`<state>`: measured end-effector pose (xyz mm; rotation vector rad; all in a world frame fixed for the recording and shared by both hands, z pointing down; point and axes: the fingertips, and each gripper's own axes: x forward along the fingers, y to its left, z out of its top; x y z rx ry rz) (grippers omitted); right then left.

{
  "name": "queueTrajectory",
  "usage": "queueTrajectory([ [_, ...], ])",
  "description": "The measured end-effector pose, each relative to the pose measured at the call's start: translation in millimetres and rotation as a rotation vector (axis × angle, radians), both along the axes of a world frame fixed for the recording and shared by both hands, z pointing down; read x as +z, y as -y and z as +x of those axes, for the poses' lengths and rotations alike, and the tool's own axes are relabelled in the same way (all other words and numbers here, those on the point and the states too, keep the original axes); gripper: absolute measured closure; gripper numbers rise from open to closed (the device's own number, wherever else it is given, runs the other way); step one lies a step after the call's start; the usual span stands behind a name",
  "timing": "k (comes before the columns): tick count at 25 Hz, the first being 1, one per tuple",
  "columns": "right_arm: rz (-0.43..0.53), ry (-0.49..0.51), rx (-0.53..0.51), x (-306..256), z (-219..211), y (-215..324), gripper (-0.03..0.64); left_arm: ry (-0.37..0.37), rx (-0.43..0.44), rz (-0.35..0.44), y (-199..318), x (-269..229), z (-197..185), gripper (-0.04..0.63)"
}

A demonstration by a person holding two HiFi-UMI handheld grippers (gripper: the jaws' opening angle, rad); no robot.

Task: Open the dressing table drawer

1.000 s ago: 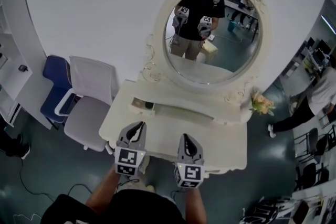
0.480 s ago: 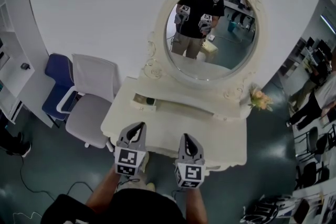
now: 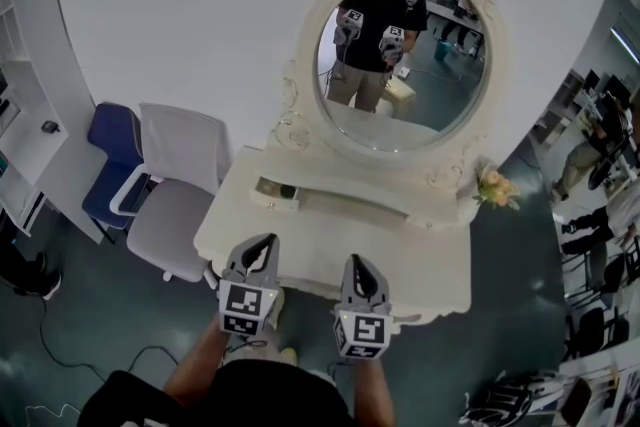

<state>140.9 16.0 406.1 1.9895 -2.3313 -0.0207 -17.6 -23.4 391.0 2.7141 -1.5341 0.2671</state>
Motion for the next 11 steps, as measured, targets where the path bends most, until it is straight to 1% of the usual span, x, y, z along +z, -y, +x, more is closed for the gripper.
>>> queueTrajectory([
  [11, 0.006, 0.001, 0.008, 6.7, 5.6, -3.0, 0.618, 0.003, 0.01, 0.004, -3.4, -1.4, 3.1, 0.591],
])
